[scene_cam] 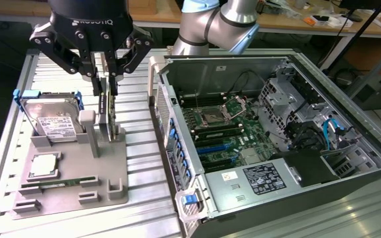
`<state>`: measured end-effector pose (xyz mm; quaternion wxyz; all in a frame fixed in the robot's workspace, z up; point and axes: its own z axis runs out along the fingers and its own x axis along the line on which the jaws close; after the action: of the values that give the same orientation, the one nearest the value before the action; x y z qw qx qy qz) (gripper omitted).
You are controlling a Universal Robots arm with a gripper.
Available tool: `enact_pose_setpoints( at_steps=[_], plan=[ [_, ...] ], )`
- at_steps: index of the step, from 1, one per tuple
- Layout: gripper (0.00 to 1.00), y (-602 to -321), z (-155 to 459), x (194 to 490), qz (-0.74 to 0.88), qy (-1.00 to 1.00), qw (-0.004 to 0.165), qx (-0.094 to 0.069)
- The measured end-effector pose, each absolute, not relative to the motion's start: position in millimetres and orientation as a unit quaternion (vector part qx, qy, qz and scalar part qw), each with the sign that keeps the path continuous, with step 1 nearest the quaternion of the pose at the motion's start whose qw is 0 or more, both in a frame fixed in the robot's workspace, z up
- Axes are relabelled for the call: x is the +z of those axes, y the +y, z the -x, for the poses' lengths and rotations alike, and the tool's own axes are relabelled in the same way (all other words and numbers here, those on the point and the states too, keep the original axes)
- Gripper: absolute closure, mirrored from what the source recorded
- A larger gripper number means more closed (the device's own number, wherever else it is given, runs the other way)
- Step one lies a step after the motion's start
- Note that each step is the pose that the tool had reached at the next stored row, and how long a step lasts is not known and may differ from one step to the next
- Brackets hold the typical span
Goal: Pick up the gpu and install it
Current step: 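Pick up the gpu and move the gpu toward the slot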
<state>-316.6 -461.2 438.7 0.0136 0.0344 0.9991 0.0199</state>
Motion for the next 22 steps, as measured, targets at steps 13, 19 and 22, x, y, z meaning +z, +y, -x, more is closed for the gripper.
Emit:
enact_pose_setpoints(
  at_steps=[13,19,22],
  plan=[
    [0.73,-461.2,298.3,438.7,-0.034,0.999,0.014,0.020],
    [0.73,-461.2,287.4,438.7,-0.034,0.999,0.014,0.020],
    [0.73,-461.2,282.4,438.7,-0.034,0.999,0.014,0.020]
  ],
)
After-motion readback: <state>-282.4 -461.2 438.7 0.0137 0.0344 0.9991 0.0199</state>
